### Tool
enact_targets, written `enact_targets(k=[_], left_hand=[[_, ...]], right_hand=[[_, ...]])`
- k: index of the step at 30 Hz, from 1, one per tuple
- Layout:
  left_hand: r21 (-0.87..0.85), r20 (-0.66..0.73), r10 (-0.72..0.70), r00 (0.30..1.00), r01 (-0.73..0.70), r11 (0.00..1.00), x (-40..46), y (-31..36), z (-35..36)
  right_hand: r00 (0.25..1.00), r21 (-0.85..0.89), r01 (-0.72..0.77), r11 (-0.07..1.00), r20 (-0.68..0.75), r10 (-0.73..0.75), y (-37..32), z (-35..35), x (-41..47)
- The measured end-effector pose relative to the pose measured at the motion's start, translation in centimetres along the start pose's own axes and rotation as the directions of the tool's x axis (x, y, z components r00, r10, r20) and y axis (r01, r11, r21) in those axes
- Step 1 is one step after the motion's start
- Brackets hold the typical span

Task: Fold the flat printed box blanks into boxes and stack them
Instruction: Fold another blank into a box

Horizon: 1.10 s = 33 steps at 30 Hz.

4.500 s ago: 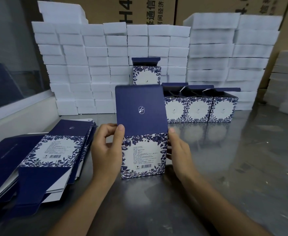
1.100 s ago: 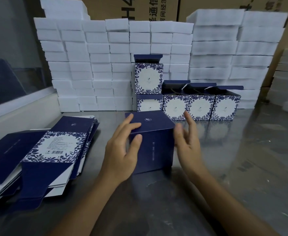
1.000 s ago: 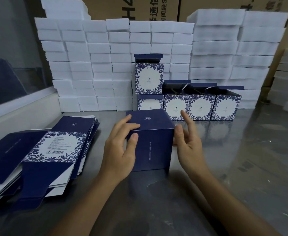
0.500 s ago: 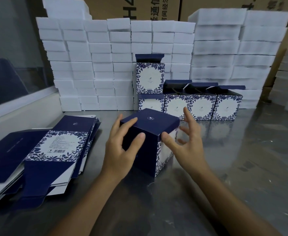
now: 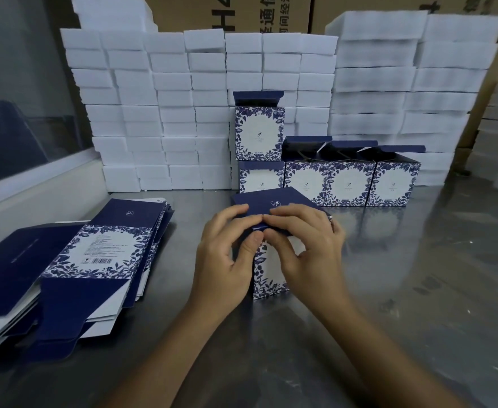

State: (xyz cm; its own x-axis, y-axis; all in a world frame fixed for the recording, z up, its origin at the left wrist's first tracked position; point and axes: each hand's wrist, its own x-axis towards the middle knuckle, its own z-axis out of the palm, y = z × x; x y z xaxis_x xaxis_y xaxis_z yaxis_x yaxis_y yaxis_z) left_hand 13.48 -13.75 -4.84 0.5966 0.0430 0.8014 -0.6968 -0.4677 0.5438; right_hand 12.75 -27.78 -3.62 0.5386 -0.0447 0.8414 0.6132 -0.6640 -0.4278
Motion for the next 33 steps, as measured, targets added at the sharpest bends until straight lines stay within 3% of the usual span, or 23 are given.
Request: enact_targets(k=[6, 12, 25, 33], left_hand=[[0.041, -0.042, 0.121, 0.992, -0.119, 0.992, 0.2, 0.2, 0.5], [0.053, -0.066, 0.107, 0.992, -0.103, 0.993, 0.5, 0.3, 0.7], [0.025, -0.094, 0.052, 0.994, -0.050, 0.998, 0.9, -0.4, 0.4], [0.025, -0.115, 0.033, 0.993, -0.030, 0.999, 1.2, -0.5, -0.1]], right_hand=[[0.999, -0.028, 0.010, 1.000, -0.043, -0.011, 0.0, 0.1, 0.4], [0.997, -0.115, 0.018, 0.993, -0.069, -0.027, 0.3, 0.0, 0.4], [0.996, 0.038, 0.023, 0.999, -0.086, -0.019, 1.7, 0.2, 0.3], [0.985, 0.145, -0.078, 0.986, -0.141, 0.099, 2.4, -0.2, 0.6]])
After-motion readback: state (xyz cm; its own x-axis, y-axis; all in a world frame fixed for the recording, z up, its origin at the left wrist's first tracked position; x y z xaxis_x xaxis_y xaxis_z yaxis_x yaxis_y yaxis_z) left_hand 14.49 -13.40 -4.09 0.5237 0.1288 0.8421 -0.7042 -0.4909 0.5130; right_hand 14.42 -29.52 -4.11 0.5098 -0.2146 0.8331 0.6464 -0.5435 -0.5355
